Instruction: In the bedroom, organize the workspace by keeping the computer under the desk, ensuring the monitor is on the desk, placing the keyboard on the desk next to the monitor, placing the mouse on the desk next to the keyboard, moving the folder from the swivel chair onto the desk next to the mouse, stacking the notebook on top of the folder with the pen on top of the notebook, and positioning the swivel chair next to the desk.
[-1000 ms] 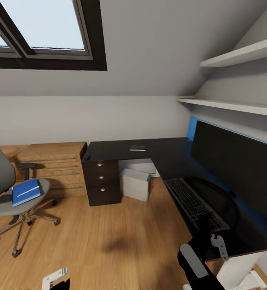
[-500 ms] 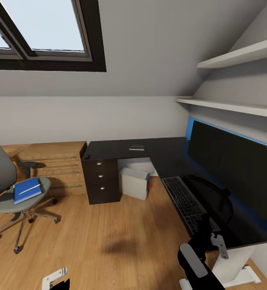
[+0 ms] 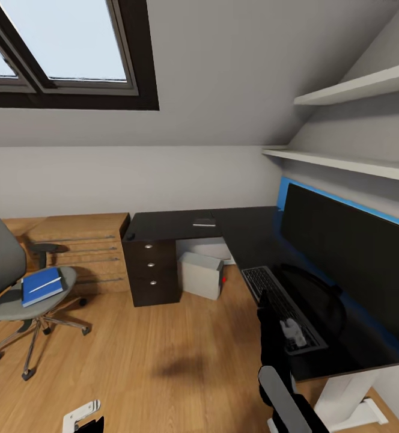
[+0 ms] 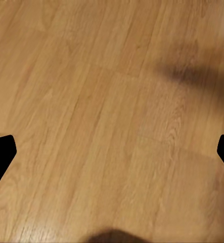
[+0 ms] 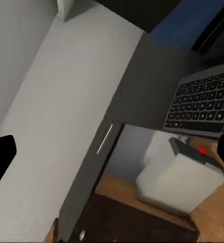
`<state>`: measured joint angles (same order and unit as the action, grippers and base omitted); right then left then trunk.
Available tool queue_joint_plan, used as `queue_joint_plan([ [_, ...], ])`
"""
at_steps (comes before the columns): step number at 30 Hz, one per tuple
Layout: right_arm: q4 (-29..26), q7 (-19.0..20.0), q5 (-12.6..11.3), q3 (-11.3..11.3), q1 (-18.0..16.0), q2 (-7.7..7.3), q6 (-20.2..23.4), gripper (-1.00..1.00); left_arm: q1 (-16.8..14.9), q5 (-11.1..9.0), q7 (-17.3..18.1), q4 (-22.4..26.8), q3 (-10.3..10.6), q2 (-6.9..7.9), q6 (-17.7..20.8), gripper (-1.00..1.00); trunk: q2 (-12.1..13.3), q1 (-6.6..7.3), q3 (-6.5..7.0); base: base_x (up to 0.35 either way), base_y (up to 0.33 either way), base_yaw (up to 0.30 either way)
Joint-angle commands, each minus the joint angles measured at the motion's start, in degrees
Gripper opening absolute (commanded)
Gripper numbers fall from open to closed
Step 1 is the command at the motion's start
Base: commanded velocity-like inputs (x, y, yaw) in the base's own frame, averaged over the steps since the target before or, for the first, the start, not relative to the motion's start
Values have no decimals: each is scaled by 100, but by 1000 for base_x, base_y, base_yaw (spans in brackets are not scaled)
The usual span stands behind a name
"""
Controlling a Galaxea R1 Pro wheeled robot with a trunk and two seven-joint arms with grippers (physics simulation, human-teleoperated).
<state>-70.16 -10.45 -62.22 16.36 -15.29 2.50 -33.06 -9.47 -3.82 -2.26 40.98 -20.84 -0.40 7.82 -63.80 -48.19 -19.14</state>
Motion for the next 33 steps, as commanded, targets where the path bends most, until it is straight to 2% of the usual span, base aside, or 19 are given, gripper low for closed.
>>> queue_joint_plan([
  [1, -67, -223, 431, 96, 26, -71, 388, 100, -2, -40, -11, 12, -9, -4, 35, 100, 37, 22, 12, 0, 0, 0],
  [2, -106, -375, 897, 161, 45, -134, 834, 100, -2, -40, -11, 13, -8, -4, 35, 100, 77, 44, 30, 0, 0, 0],
  [4, -130, -475, 1345, 199, 57, -176, 1301, 100, -2, -40, -11, 12, -8, -4, 35, 100, 157, 88, 65, 0, 0, 0],
  [5, -148, -538, 1725, 217, 65, -198, 1756, 100, -2, -40, -11, 12, -8, -1, 35, 100, 197, 110, 83, 0, 0, 0],
  [8, -160, -596, 2021, 220, 66, -211, 2341, 100, -2, -40, -11, 12, -8, 0, 35, 100, 318, 176, 137, 0, 0, 0],
  [9, -165, -619, 2038, 210, 61, -215, 2677, 100, -2, -40, -11, 13, -8, -2, 35, 100, 358, 198, 155, 0, 0, 0],
  [10, -154, -646, 1873, 201, 42, -221, 3217, 100, -2, -36, -11, 12, -5, -3, 34, 100, 398, 220, 173, 0, 0, 0],
  [11, -144, -653, 1792, 198, 32, -224, 3430, 100, -2, -35, -11, 13, -3, -3, 34, 100, 438, 242, 191, 0, 0, 0],
  [13, -18, -661, 1421, 188, -224, -239, 4736, 100, -2, -42, 1, 87, 0, 2, 33, 100, 518, 286, 227, 0, 0, 0],
  [14, 11, -657, 1375, 185, -321, -243, 5008, 100, -2, -44, 5, 157, 0, 4, 39, 100, 558, 308, 245, 0, 0, 0],
  [17, 118, -682, 1263, 196, -888, -226, 6169, 100, -2, -54, 17, 1313, 12, -32, 201, 100, 679, 374, 299, 0, 0, 0],
  [18, 125, -697, 1261, 200, -948, -215, 6263, 100, -2, -54, 17, 1599, 22, -49, 291, 100, 719, 396, 317, 0, 0, 0],
  [20, 115, -892, 1360, 217, -1120, -154, 6515, 100, -2, -54, 14, 3082, 113, -190, 1395, 100, 799, 439, 353, 0, 0, 0],
  [22, 88, -1027, 1435, 208, -1157, -141, 6556, 100, -2, -59, 11, 3590, 136, -218, 2030, 100, 879, 483, 389, 0, 0, 0],
  [24, -24, -1326, 1519, 177, -1195, -131, 6588, 100, 3, -69, 12, 4318, 160, -252, 3050, 100, 959, 527, 424, 0, 0, 0],
  [27, -52, -1488, 1575, 186, -1211, -124, 6525, 100, 5, -73, 12, 4550, 171, -288, 3491, 100, 1080, 593, 478, 0, 0, 0],
  [29, 107, -1538, 1701, 302, -1213, -123, 6330, 100, 6, -65, 6, 4346, 272, -325, 3583, 100, 1160, 637, 514, 0, 0, 0],
  [31, 337, -1589, 2141, 729, -1213, -126, 5966, 100, 7, -60, -11, 3995, 437, -341, 3391, 100, 1240, 681, 550, 0, 0, 0],
  [33, 397, -1609, 2371, 910, -1213, -119, 5820, 100, 7, -59, -15, 3906, 477, -344, 3196, 100, 1280, 703, 568, 0, 0, 0],
])
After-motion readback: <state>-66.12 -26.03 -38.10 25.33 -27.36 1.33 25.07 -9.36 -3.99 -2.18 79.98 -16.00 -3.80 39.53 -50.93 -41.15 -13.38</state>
